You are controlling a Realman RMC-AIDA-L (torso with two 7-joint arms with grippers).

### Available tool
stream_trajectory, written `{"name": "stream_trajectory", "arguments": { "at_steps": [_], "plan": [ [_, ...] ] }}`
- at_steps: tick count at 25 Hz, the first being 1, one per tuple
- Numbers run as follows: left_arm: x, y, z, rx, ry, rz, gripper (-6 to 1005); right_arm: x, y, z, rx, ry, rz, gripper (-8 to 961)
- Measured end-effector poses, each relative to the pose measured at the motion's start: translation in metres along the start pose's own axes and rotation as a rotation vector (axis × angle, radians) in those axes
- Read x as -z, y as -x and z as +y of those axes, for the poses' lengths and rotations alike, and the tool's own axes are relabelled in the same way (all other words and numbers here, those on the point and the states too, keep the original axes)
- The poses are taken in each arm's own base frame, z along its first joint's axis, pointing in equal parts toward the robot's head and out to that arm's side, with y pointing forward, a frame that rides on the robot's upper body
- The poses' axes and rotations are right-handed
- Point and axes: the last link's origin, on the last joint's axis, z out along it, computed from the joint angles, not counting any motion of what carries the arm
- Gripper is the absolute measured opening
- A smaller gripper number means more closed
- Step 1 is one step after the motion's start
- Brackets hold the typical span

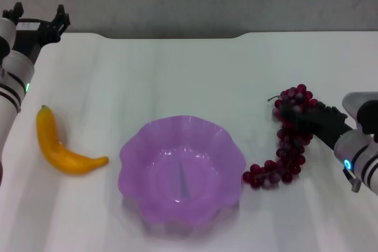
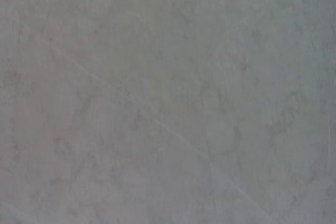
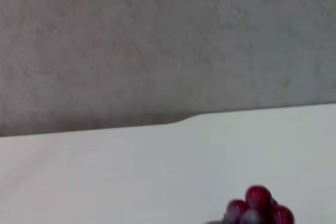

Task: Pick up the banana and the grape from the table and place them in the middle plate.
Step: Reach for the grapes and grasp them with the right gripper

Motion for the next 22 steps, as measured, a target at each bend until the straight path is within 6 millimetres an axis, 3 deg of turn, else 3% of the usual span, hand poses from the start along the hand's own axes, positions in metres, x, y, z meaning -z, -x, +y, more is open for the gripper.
{"name": "stream_trajectory", "arguments": {
  "at_steps": [22],
  "plan": [
    [0.0, 0.001, 0.0, 0.024, -0.004, -0.007, 902, 0.013, -0.034, 0.003, 0.069, 0.035, 0.107, 853]
  ]
}}
